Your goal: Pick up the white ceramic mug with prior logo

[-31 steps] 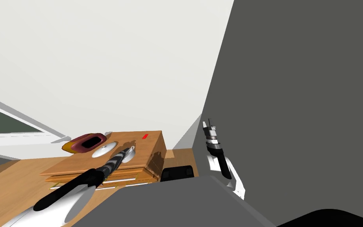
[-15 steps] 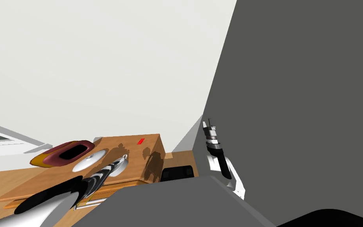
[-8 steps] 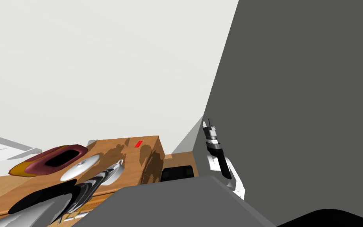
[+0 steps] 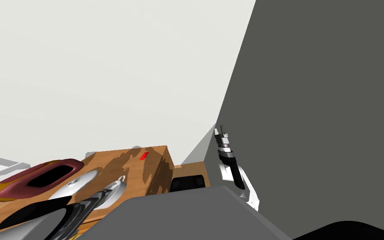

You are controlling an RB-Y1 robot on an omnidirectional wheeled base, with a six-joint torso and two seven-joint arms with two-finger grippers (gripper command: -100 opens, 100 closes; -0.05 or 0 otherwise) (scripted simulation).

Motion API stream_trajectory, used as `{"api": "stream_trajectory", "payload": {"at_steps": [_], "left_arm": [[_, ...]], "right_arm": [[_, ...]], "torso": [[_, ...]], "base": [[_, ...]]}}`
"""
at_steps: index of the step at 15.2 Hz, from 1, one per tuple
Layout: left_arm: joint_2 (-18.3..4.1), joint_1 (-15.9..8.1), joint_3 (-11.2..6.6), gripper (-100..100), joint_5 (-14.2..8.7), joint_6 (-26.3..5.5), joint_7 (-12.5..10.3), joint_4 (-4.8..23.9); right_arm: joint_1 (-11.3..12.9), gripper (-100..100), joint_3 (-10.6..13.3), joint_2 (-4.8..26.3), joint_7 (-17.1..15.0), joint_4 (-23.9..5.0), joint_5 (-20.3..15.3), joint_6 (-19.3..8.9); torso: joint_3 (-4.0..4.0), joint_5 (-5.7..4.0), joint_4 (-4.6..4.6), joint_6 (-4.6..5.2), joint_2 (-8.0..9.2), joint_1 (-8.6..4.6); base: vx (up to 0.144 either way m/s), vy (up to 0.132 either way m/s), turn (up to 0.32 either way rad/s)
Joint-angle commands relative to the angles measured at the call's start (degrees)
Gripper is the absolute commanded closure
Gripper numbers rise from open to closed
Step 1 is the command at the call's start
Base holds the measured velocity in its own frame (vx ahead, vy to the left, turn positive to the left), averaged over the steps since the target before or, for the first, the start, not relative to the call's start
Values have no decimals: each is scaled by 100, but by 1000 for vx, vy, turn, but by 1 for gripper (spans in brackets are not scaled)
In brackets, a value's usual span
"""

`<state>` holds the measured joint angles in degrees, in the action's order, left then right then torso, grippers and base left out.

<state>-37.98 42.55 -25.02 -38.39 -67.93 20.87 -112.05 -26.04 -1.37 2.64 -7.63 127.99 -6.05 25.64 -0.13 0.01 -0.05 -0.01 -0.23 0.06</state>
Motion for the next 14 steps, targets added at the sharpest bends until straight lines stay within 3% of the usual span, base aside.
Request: {"api": "stream_trajectory", "payload": {"at_steps": [1, 5, 6, 10, 11, 12, 14], "left_arm": [[-49, 8, -40, -100, -65, -164, 26, 28], [-142, 50, -122, -100, -207, -529, 98, 115], [-121, 43, -104, -100, -173, -438, 75, 81], [-6, -123, 104, -100, 13, -172, 102, 473], [-32, -80, 52, -100, -35, -248, 104, 385], [-26, -88, 64, 100, -25, -224, 105, 403], [-26, -87, 63, 100, -25, -222, 105, 402]], "right_arm": [[0, 0, 0, 0, 0, 0, 0, 0], [0, 0, 0, 0, 0, 0, 0, 0], [0, 0, 0, 0, 0, 0, 0, 0], [1, 0, 0, 0, 0, 0, 0, 0], [1, 0, 0, 0, 0, 0, 0, 0], [1, 0, 0, 0, 0, 0, 0, 0], [1, 0, 0, 0, 0, 0, 0, 0]], "torso": [[0, 0, 0, 0, 0, 0], [1, -1, 1, 1, 2, -1], [1, 0, 1, 1, 2, 0], [15, 1, 6, 1, 26, -1], [18, 1, 7, 1, 31, 0], [18, 0, 7, 0, 32, -2], [16, -1, 6, 0, 28, -7]], "base": [[48, 16, -16], [49, 16, -23], [29, 15, -7], [-14, 16, -54], [-18, 12, -21], [-6, 5, -2], [-3, 1, 8]]}}
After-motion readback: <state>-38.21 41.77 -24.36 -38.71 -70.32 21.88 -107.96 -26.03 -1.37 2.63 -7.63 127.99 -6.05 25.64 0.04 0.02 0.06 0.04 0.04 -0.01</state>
